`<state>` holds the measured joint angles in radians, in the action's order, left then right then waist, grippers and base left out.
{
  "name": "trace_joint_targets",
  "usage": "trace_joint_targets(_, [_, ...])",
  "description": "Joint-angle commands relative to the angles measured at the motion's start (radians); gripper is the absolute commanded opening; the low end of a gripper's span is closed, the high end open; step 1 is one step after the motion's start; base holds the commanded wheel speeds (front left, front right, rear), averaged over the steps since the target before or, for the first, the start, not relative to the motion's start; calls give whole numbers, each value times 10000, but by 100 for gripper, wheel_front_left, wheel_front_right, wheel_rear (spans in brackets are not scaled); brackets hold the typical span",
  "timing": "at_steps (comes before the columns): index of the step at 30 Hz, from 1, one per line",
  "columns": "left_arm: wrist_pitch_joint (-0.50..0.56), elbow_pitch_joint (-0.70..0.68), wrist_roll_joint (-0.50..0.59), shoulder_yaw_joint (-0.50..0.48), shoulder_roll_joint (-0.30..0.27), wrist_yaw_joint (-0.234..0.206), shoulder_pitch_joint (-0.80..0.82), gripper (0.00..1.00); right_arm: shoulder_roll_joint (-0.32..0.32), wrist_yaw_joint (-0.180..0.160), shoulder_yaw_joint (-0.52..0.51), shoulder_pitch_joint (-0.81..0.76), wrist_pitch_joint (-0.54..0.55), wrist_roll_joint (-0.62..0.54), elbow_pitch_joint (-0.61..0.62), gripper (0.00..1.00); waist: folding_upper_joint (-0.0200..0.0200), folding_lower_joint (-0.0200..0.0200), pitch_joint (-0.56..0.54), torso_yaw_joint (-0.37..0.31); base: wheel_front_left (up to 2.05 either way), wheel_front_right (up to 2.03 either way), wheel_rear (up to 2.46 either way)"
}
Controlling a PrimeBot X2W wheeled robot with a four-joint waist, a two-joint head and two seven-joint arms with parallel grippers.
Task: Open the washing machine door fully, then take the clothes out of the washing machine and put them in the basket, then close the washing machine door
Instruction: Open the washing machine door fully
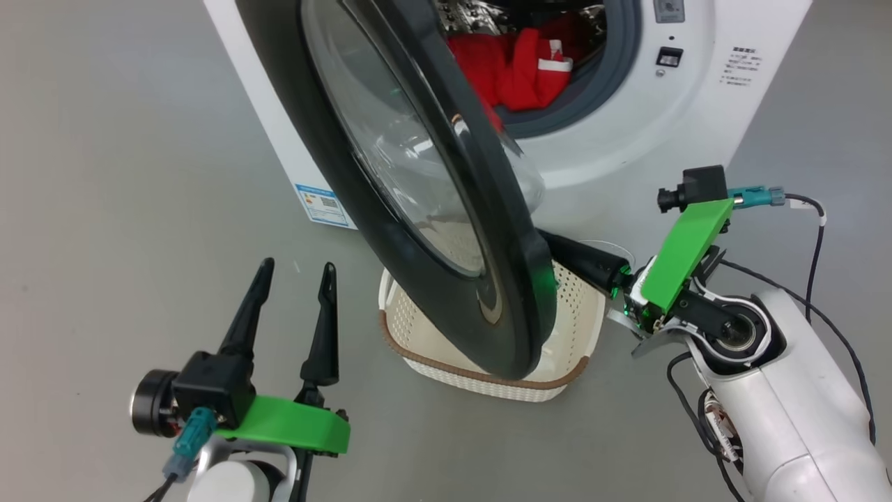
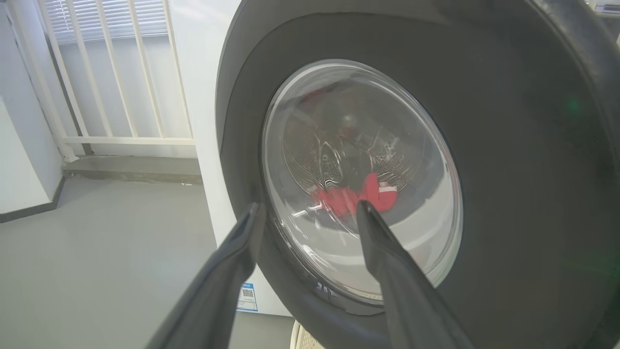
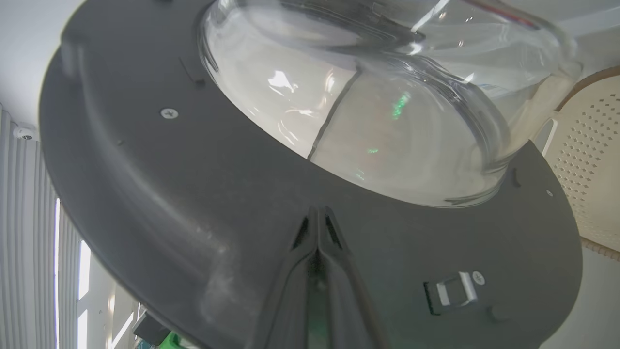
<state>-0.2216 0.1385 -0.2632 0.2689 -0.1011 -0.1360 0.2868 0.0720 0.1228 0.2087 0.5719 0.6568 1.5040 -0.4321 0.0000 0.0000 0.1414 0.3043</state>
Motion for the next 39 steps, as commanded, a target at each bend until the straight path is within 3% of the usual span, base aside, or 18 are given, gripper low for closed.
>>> trace_joint_targets(1, [-3, -280, -67, -275, -187, -77, 49, 100, -217, 79, 293, -84, 103, 111, 456, 0, 0, 0, -90, 177, 0, 0, 0])
trace_joint_targets(39, [-80, -427, -397, 8, -138, -265, -265, 100, -218, 79, 1993, -202, 5, 843, 762, 0, 0, 0, -209, 1798, 0, 0, 0])
